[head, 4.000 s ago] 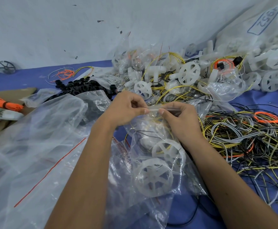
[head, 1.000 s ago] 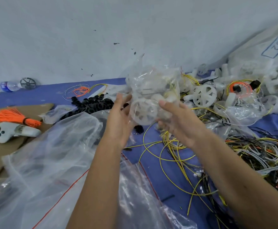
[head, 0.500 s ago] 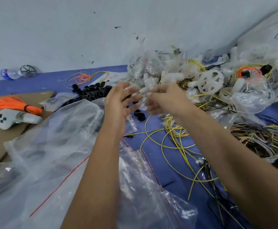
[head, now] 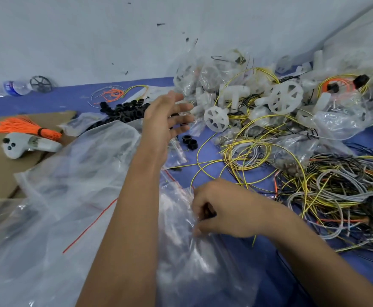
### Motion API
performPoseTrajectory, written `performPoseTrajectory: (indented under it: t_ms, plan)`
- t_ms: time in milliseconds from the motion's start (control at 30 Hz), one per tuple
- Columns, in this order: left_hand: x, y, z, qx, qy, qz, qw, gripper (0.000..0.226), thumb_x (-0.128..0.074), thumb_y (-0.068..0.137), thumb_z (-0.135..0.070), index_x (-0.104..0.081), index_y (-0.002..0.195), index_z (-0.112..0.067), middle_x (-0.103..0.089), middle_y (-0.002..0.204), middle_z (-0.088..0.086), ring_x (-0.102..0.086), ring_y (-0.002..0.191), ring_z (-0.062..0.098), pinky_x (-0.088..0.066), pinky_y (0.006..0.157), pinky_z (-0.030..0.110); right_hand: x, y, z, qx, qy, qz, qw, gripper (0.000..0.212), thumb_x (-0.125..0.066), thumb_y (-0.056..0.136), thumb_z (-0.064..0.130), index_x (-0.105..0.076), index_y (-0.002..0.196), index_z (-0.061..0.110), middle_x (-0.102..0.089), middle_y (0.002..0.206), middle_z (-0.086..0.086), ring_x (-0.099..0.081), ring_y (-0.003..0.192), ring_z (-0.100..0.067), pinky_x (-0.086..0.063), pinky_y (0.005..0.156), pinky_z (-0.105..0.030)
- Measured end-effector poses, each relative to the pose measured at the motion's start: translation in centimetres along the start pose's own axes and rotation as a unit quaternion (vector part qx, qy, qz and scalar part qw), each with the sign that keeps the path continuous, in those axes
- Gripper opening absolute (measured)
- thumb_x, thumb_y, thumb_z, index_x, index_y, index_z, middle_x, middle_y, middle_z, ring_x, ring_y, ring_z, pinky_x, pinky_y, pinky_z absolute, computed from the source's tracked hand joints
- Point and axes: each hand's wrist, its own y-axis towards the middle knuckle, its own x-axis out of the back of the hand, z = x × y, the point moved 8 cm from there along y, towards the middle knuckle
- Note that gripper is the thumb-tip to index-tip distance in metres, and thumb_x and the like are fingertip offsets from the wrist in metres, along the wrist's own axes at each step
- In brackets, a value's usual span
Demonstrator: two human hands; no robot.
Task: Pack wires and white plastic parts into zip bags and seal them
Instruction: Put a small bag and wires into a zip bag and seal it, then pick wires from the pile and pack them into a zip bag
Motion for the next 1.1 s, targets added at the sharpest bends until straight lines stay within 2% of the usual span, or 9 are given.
performPoseTrajectory:
  t_ms: [133,267,400,500,700,800,900,1033,1100]
  plan:
    - [-1.5,-0.1,1.0,0.019,0.144,0.114,0.983,0.032,-0.059,0.089,-0.042,-0.07,0.102,-0.015,-0.076,0.093,0.005,-0.07,0.078,0.02,-0.057,0.072,0.031,3.3,-0.2,-3.0,-0.053,-0.032,-0.215,0.975,0.021,-0.066,0.09,0.024,-0.051,0.076,0.023,-0.058,0.073,0.006,-0.056,0.075,-0.026,-0.049,0.07,-0.041]
    - [-3.0,-0.7,3.4,0.048,0.334,0.227,0.914,0.034,-0.068,0.078,-0.059,-0.079,0.086,-0.028,-0.077,0.085,-0.003,-0.07,0.084,0.014,-0.055,0.087,0.032,5.9,-2.1,-6.2,-0.083,0.046,-0.391,0.915,0.015,-0.066,0.095,0.024,-0.054,0.087,0.021,-0.065,0.068,0.003,-0.058,0.066,-0.029,-0.051,0.064,-0.045]
    - [-2.7,-0.9,3.9,0.046,0.393,0.24,0.887,0.032,-0.069,0.091,-0.055,-0.075,0.07,-0.032,-0.064,0.065,-0.018,-0.056,0.064,-0.002,-0.042,0.071,0.019,6.6,-3.2,-7.3,-0.086,0.097,-0.463,0.877,0.015,-0.065,0.097,0.03,-0.057,0.086,0.024,-0.061,0.061,0.003,-0.056,0.058,-0.023,-0.049,0.058,-0.044]
    - [-0.9,-0.4,3.6,0.066,0.402,0.169,0.897,0.031,-0.065,0.093,-0.057,-0.076,0.09,-0.028,-0.072,0.089,-0.011,-0.063,0.084,0.002,-0.045,0.078,0.024,7.2,-4.0,-7.8,-0.075,0.162,-0.517,0.837,0.015,-0.06,0.101,0.026,-0.055,0.088,0.019,-0.058,0.062,0.002,-0.053,0.057,-0.023,-0.047,0.057,-0.048]
    - [2.8,-1.0,4.2,0.2,0.276,0.103,0.935,0.03,-0.068,0.097,-0.038,-0.07,0.103,-0.009,-0.074,0.09,0.008,-0.066,0.08,0.023,-0.051,0.074,0.033,7.8,-5.4,-9.0,-0.118,0.202,-0.568,0.789,0.013,-0.058,0.102,0.019,-0.055,0.09,0.014,-0.061,0.064,-0.005,-0.057,0.059,-0.024,-0.047,0.059,-0.04]
    - [3.2,-1.0,3.6,0.175,0.202,0.116,0.957,0.018,-0.063,0.098,-0.009,-0.074,0.086,-0.001,-0.071,0.074,0.012,-0.063,0.063,0.022,-0.051,0.056,0.025,7.3,-5.5,-10.1,-0.165,0.222,-0.554,0.785,0.015,-0.06,0.101,0.024,-0.058,0.089,0.014,-0.062,0.063,-0.004,-0.053,0.055,-0.018,-0.043,0.059,-0.034]
    - [3.8,-0.8,2.6,0.152,0.142,0.076,0.975,0.04,-0.059,0.098,-0.004,-0.076,0.063,-0.012,-0.065,0.056,0.004,-0.058,0.043,0.01,-0.047,0.043,0.017,6.9,-5.7,-10.6,-0.201,0.232,-0.546,0.78,0.012,-0.066,0.096,0.029,-0.061,0.094,0.019,-0.065,0.07,-0.003,-0.058,0.062,-0.019,-0.047,0.063,-0.037]
    - [5.2,0.1,1.2,0.125,0.0,-0.025,0.992,0.013,-0.055,0.099,-0.016,-0.065,0.1,-0.009,-0.063,0.079,0.007,-0.06,0.068,0.022,-0.05,0.062,0.031,7.7,-6.0,-9.4,-0.211,0.134,-0.563,0.788,0.026,-0.07,0.092,0.032,-0.058,0.11,0.018,-0.064,0.101,0.002,-0.06,0.094,-0.021,-0.05,0.085,-0.045]
    - [6.0,0.4,-0.6,0.05,-0.125,-0.068,0.989,0.009,-0.058,0.097,-0.015,-0.064,0.1,-0.009,-0.067,0.082,0.004,-0.063,0.075,0.019,-0.054,0.07,0.033,7.9,-6.0,-8.8,-0.189,0.103,-0.572,0.791,0.027,-0.071,0.091,0.03,-0.057,0.111,0.017,-0.06,0.108,0.001,-0.057,0.103,-0.021,-0.049,0.089,-0.047]
